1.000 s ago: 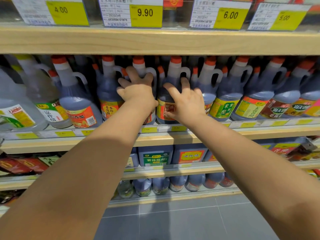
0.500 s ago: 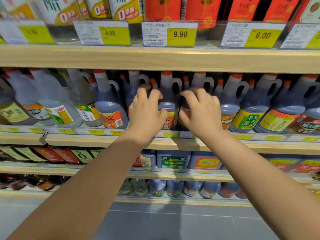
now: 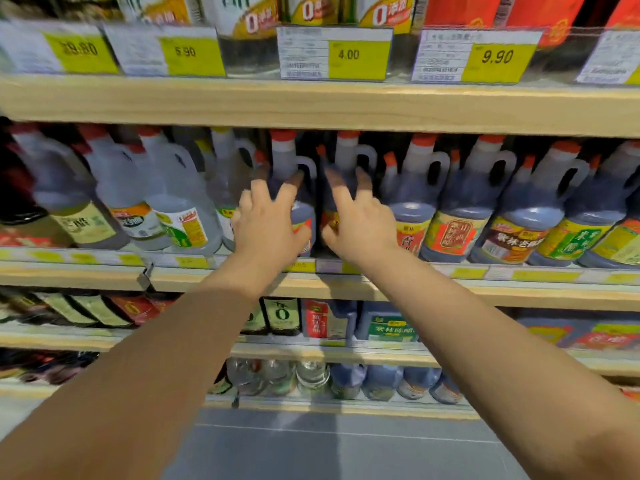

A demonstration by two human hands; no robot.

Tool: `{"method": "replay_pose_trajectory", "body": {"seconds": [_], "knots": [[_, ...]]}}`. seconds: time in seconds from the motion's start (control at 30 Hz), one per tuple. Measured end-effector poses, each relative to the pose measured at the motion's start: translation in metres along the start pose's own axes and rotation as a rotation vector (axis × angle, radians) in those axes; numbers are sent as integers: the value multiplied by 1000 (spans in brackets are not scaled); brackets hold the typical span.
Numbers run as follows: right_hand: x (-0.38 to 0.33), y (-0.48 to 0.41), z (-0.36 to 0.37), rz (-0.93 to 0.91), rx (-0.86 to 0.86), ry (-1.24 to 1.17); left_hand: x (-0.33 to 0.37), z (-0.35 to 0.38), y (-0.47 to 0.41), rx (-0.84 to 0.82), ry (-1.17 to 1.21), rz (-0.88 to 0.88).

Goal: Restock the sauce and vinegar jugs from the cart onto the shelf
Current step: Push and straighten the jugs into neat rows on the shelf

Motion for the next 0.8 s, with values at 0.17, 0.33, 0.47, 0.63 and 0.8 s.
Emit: {"method": "replay_pose_trajectory", "body": {"seconds": [0.17,0.33,0.47,0.63,0.8], "knots": [[-8,-21,10,131,-12,67,-4,9,-9,-34,5,77],[-12,-36,13,186,-42,198,0,20,-14,-113,-37,57],[-9,-44,13,203,-57,244,2,25,-18,-81,-38,22],[-5,-41,4,181,-51,238,6,27,-27,-55,-82,19],[0,-28,-5,95,-44,234,6,34,-36,-110,-127,10]]}}
Point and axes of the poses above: each hand's wrist, its own y-axis away from the middle knuckle, its own z-axis out of the palm, x = y × z, the point moved 2 cm from there along -y, towards the middle knuckle, and after that the axes turned 2 degrees about x, right-handed, at the moved point
